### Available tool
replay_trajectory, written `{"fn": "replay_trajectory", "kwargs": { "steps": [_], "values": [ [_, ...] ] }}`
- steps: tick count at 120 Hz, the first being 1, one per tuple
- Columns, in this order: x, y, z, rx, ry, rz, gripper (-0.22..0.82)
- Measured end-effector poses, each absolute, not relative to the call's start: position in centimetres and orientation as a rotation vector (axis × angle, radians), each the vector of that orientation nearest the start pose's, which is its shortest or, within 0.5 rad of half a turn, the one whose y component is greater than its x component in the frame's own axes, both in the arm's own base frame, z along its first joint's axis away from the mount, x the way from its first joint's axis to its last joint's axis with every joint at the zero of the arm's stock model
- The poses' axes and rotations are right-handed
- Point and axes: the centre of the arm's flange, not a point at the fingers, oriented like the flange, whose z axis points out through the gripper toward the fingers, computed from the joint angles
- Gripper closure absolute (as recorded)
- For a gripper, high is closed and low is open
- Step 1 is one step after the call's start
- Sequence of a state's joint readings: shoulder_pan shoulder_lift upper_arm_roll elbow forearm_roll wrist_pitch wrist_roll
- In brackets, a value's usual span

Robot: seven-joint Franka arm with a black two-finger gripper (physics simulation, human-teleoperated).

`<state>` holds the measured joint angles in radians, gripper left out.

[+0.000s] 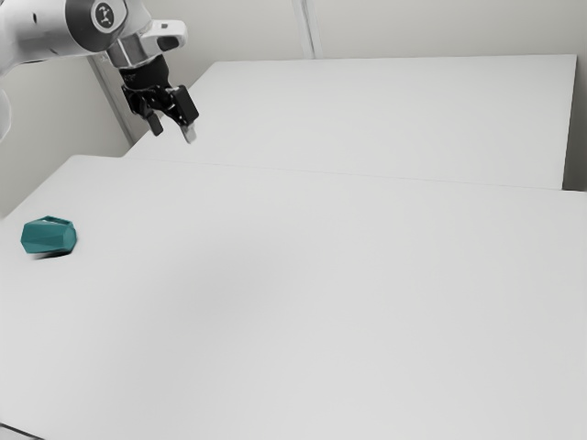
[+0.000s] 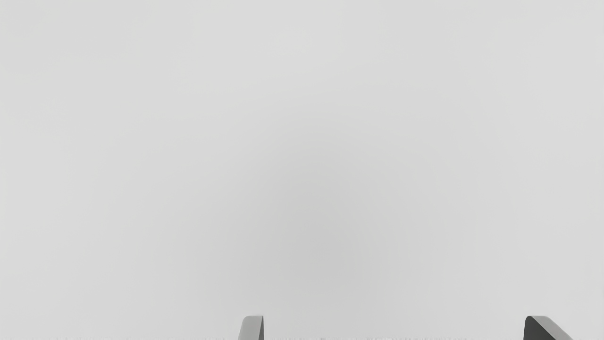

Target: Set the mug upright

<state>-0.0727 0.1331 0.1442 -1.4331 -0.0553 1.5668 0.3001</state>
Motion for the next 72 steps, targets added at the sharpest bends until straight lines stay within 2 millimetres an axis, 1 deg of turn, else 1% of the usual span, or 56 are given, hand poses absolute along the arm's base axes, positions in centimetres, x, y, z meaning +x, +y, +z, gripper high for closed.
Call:
{"fn": "replay_trajectory", "kwargs": {
  "steps": [38,46,49,53,66,72],
  "values": [
    [59.5,3.2,61.0,-3.157,0.361,0.003,0.00],
    [59.4,4.0,61.0,-3.157,0.339,0.003,0.00],
    [59.4,4.8,61.1,-3.160,0.317,-0.001,0.00],
    [59.2,6.5,61.2,-3.171,0.268,-0.008,0.00],
    [57.8,14.3,61.1,-3.244,0.029,-0.014,0.00],
    [56.9,17.3,61.2,-3.277,-0.056,-0.024,0.00]
  ]
}}
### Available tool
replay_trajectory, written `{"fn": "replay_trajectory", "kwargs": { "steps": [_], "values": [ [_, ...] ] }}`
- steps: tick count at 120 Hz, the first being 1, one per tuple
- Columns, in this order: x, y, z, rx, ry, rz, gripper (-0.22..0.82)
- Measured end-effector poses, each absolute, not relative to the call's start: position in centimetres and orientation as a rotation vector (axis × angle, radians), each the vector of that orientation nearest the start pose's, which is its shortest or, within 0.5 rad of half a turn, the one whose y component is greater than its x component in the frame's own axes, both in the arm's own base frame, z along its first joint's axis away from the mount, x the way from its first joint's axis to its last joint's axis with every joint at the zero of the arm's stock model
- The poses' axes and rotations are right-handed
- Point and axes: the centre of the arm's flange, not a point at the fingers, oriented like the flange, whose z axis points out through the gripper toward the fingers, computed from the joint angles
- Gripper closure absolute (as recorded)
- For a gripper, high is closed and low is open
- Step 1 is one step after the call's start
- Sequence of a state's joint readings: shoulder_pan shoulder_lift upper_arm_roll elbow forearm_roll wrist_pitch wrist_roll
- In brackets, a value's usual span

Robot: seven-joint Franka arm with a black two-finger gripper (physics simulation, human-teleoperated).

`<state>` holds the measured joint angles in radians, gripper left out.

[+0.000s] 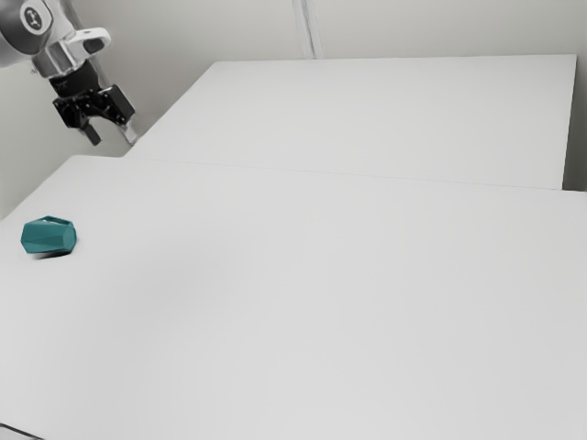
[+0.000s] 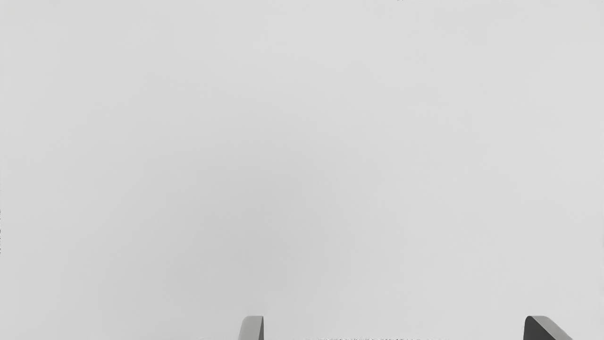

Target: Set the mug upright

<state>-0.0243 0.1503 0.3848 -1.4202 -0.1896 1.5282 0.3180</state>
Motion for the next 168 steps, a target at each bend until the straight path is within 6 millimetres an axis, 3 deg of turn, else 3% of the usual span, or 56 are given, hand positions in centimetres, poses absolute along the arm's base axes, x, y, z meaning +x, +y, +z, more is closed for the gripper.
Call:
{"fn": "replay_trajectory", "kwargs": {
  "steps": [16,38,49,62,98,108,115,142,168],
  "values": [
    [53.8,26.7,60.1,-3.384,-0.294,-0.091,0.00],
    [49.7,41.2,55.9,-3.493,-0.558,-0.182,0.00],
    [47.8,46.3,54.1,-3.536,-0.570,-0.245,0.00],
    [47.1,50.5,51.3,-3.621,-0.473,-0.364,0.00],
    [43.4,59.1,44.5,-3.644,-0.324,-0.523,0.00],
    [43.1,59.8,44.1,-3.639,-0.264,-0.581,0.00],
    [43.1,60.3,42.7,-3.644,-0.234,-0.591,0.00],
    [44.7,61.3,37.8,-3.630,-0.133,-0.674,0.00],
    [46.4,62.4,35.0,-3.528,-0.084,-0.760,0.00]
  ]
}}
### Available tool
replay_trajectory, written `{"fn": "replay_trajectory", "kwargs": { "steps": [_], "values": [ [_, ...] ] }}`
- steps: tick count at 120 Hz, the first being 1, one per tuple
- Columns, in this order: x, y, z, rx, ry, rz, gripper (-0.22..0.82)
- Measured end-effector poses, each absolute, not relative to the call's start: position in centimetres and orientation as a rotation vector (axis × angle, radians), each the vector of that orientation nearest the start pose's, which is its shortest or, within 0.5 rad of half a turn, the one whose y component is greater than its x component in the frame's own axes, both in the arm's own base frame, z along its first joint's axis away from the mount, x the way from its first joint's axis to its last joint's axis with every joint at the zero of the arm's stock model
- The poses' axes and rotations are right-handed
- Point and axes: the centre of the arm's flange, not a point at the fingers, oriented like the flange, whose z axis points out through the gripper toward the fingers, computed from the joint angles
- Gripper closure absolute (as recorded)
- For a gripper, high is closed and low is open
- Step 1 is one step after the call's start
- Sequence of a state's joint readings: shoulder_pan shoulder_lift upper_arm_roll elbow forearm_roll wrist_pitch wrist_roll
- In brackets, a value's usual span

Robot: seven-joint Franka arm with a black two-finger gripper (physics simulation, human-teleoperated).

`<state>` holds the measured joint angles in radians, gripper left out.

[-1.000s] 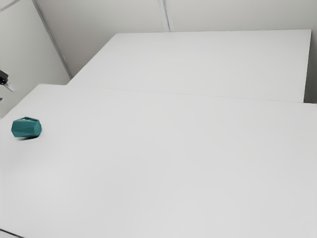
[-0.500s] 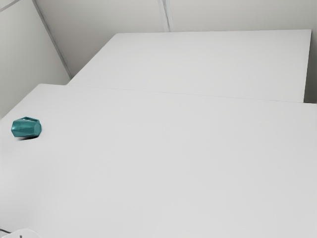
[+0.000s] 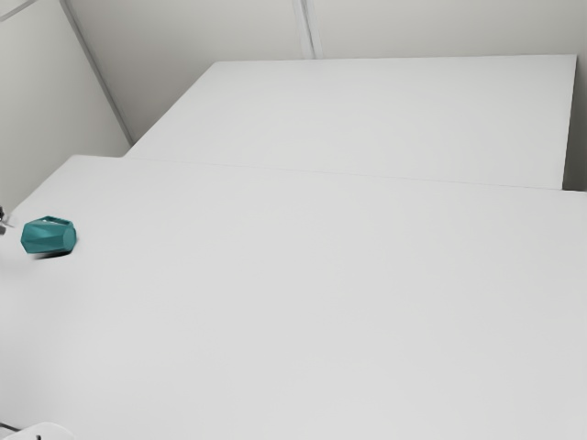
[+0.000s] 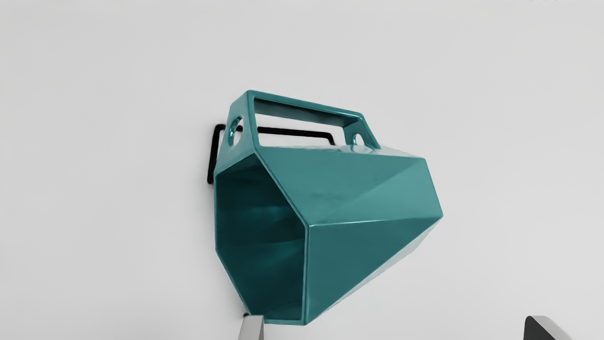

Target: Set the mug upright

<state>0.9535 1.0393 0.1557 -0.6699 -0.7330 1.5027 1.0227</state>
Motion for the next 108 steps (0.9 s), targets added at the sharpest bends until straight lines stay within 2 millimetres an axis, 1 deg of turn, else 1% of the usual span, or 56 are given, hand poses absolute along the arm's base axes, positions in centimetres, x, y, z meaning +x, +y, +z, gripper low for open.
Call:
{"fn": "replay_trajectory", "kwargs": {
  "steps": [8,13,21,32,56,68,80,99,103,108],
  "values": [
    [47.3,62.4,34.2,-3.501,-0.058,-0.791,0.00],
    [47.8,62.4,33.4,-3.493,-0.045,-0.809,0.00],
    [48.2,62.4,32.3,-3.486,-0.028,-0.830,0.00],
    [48.7,62.2,31.4,-3.486,0.004,-0.852,0.00],
    [48.8,61.3,30.3,-3.539,0.087,-0.845,0.00],
    [48.6,61.2,29.1,-3.564,0.097,-0.854,0.00],
    [48.5,61.2,29.0,-3.577,0.106,-0.921,0.00],
    [49.0,60.7,29.5,-3.593,0.135,-1.061,0.00],
    [49.1,60.6,29.5,-3.595,0.140,-1.080,0.04],
    [49.1,60.5,29.6,-3.597,0.146,-1.099,0.13]
  ]
}}
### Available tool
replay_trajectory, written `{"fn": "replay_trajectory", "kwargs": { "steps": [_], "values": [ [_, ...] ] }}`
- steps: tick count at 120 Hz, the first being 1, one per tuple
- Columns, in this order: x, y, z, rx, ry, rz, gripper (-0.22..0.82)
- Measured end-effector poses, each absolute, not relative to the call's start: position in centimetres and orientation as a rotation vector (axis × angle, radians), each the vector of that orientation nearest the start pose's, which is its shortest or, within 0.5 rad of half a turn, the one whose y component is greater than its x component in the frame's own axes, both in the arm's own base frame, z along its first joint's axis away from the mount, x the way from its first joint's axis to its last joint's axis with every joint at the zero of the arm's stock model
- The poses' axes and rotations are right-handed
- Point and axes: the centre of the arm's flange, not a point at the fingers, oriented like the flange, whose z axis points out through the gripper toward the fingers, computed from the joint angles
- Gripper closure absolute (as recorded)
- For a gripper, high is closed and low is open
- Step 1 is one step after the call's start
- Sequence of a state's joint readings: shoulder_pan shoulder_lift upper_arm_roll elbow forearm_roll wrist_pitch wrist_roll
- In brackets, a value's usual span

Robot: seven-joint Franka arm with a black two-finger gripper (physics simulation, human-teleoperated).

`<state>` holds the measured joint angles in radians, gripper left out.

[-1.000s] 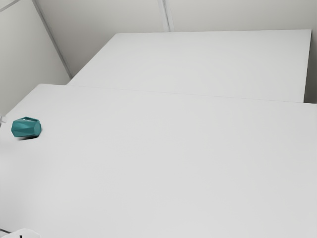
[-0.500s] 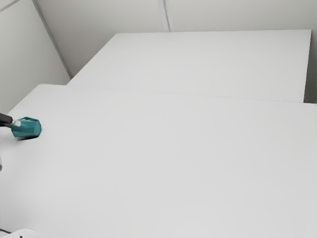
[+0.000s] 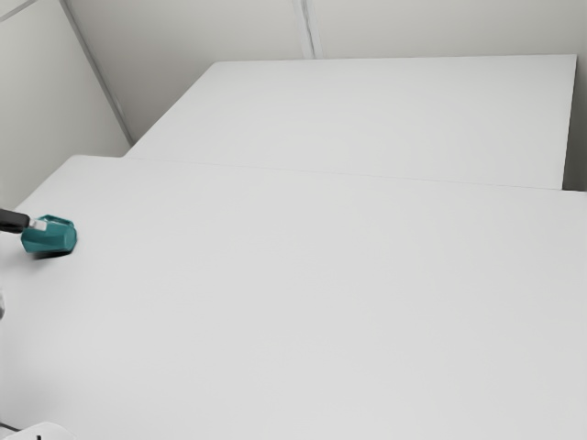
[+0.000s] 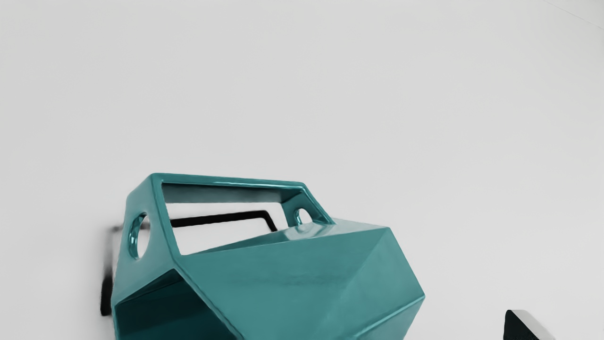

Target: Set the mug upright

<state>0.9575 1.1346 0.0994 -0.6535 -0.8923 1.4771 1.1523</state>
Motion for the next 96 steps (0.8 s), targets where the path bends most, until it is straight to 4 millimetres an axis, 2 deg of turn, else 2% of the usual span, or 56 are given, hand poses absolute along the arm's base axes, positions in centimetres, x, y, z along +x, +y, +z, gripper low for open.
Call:
{"fn": "replay_trajectory", "kwargs": {
  "steps": [18,36,51,64,72,79,96],
  "values": [
    [49.0,60.2,29.2,2.364,-0.099,0.753,0.48],
    [49.0,59.8,29.7,2.320,-0.110,0.763,0.66],
    [49.2,59.3,30.3,2.264,-0.126,0.785,0.73],
    [49.3,58.7,30.2,2.201,-0.134,0.798,0.75],
    [49.3,58.4,30.8,2.181,-0.146,0.805,0.76],
    [49.2,58.3,31.9,2.173,-0.159,0.812,0.77],
    [48.5,57.7,37.1,2.207,-0.191,0.794,0.78]
  ]
}}
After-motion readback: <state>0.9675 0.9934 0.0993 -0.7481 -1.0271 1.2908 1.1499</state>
